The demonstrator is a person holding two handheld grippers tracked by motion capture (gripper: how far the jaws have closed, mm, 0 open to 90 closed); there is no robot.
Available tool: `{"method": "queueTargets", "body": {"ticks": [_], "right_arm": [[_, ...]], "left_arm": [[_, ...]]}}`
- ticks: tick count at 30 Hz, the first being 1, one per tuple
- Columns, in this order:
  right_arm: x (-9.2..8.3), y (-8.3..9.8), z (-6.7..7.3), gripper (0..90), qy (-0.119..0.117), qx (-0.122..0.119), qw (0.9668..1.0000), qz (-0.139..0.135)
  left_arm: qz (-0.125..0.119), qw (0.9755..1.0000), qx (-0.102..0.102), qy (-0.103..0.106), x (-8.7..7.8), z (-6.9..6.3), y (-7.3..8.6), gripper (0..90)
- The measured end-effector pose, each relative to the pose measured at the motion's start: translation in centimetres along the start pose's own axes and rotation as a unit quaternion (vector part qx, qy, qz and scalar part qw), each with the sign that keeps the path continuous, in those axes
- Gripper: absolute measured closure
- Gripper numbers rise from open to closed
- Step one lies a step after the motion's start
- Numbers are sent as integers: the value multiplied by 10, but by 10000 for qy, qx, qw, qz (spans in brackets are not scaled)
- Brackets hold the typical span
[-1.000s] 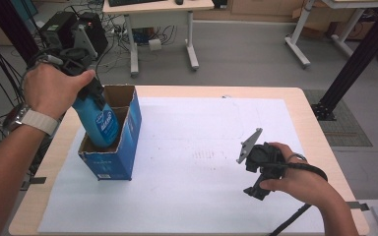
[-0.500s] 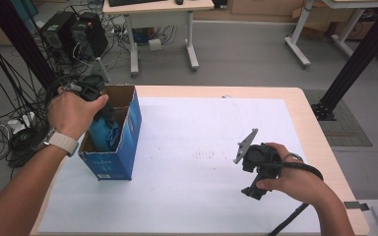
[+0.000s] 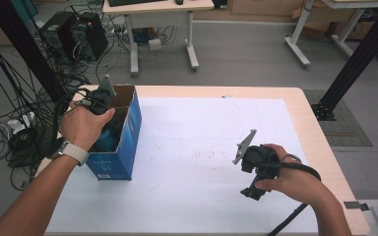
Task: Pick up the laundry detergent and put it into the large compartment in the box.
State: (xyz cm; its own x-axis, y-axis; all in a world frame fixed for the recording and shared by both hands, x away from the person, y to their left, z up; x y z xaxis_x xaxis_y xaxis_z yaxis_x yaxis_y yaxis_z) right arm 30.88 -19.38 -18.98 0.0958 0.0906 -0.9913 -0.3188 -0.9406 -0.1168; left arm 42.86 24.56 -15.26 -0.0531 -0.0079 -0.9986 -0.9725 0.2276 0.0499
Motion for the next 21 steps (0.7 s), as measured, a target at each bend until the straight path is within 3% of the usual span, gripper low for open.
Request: {"method": "queueTargets", "body": {"ticks": [11,21], "right_arm": [[2,1,0,89,-22,56,10000,9],[4,-3,-1,89,-52,54,10000,58]], "left_arm": [[-66,10000,31,28,6,2,0,377],[-82,9995,300,90,2,7,3,328]]}}
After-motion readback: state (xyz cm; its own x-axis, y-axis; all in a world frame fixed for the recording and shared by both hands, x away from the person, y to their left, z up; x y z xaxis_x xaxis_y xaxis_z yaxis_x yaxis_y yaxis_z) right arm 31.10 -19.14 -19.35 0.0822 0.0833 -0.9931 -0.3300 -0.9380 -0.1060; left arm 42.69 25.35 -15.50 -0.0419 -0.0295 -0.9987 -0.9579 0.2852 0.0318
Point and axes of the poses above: each handheld gripper's, and its own axes: x roughly forward along the jaws, y roughly out of its underside, z roughly to its left, the point moved 2 cm from there along x, roughly forward along the jaws, and after that the axes turned 7 degrees about z, right-handed, at the moved point
